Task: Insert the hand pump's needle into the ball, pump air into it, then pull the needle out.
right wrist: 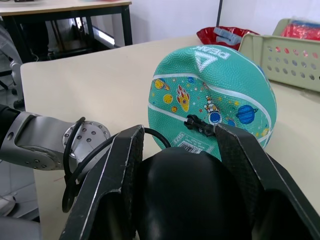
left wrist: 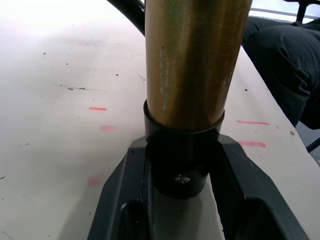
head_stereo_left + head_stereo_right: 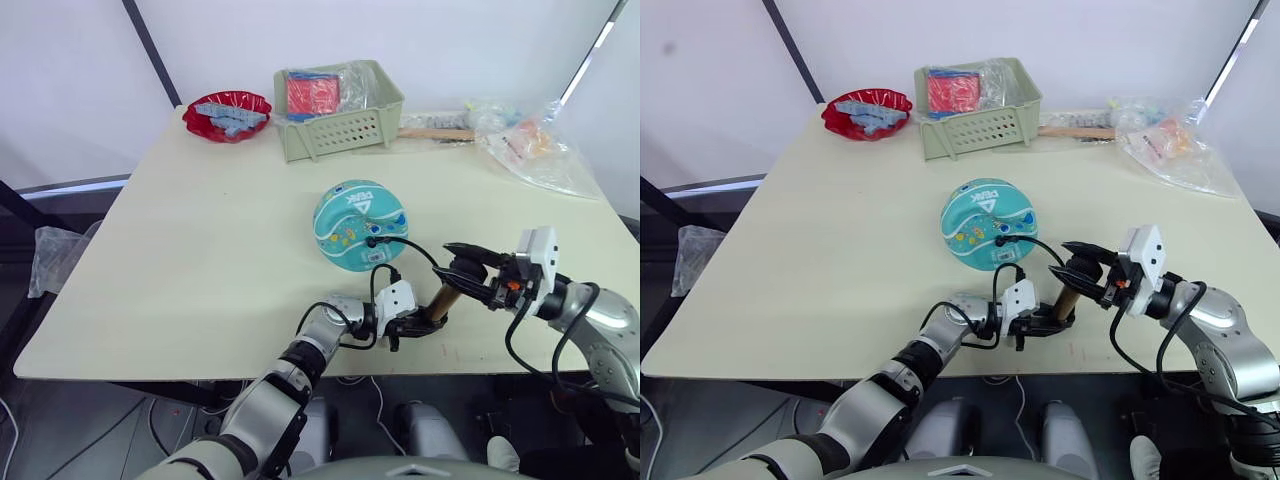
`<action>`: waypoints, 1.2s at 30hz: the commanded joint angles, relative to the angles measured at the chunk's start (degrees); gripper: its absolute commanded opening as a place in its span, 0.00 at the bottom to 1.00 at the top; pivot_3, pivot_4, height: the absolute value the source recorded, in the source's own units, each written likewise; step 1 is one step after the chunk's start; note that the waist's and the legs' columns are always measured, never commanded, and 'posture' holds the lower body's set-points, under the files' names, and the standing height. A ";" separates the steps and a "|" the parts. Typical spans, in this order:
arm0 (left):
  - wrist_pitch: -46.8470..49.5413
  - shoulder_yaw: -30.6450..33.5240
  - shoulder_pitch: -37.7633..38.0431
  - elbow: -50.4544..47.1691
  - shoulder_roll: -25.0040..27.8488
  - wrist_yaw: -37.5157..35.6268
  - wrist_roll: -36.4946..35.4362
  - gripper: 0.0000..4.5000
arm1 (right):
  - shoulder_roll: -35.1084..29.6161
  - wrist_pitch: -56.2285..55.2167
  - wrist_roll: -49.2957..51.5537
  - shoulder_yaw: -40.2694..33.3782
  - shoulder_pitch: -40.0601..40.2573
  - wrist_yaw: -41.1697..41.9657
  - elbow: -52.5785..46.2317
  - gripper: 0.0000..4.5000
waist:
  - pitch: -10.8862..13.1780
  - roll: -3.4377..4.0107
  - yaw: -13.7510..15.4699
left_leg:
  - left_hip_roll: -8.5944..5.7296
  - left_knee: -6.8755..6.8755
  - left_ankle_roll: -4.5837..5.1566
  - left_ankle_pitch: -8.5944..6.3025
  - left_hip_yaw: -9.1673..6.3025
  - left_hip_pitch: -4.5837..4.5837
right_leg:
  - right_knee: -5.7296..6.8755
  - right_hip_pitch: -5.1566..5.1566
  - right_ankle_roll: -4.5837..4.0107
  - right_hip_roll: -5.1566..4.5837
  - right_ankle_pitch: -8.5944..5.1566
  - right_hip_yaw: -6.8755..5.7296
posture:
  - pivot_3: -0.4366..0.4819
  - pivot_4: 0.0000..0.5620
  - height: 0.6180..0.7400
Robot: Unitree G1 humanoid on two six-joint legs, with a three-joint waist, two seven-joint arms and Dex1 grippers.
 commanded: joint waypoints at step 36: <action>-3.90 0.58 0.42 4.87 -0.80 0.12 2.07 0.23 | -14.77 22.75 23.37 -16.02 -14.54 -3.13 -7.22 0.38 | 0.86 0.80 0.02 | -0.11 -0.18 0.03 -0.02 -0.09 -0.36 | -0.13 -0.29 0.02 -0.54 0.00 -0.16 | 0.48 0.27 0.98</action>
